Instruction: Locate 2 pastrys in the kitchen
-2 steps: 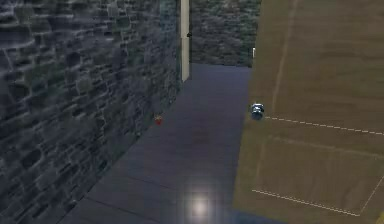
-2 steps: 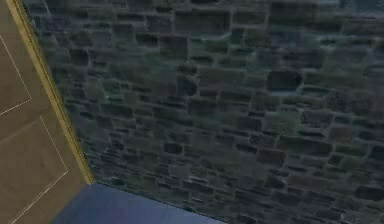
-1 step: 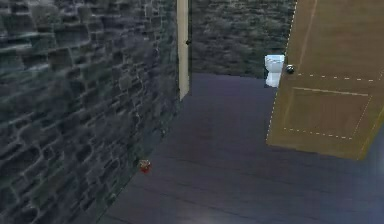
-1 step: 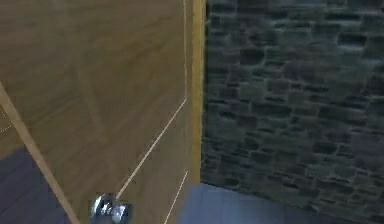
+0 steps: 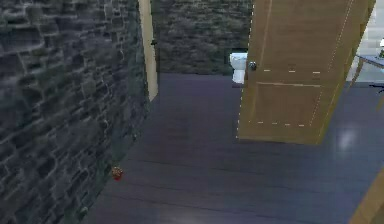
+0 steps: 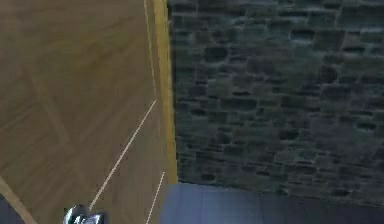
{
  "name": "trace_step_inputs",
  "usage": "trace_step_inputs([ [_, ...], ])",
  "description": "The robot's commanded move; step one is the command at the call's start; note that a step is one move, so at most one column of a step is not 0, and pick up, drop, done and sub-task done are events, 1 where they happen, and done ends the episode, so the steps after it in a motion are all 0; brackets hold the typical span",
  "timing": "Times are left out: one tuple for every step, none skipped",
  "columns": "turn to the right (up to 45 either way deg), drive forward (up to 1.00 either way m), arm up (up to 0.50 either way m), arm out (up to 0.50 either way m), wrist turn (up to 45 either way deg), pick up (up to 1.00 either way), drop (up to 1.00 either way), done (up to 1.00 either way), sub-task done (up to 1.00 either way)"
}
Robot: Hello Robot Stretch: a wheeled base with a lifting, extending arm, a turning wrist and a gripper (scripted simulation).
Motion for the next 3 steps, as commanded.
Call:
trace_step_inputs([
  [0.0, 1.0, 0.0, 0.0, 0.0, 0.0, 0.0, 0.0, 0.0],
  [0.0, 1.0, 0.0, 0.0, 0.0, 0.0, 0.0, 0.0, 0.0],
  [6.0, 0.0, 0.0, 0.0, 0.0, 0.0, 0.0, 0.0, 0.0],
])
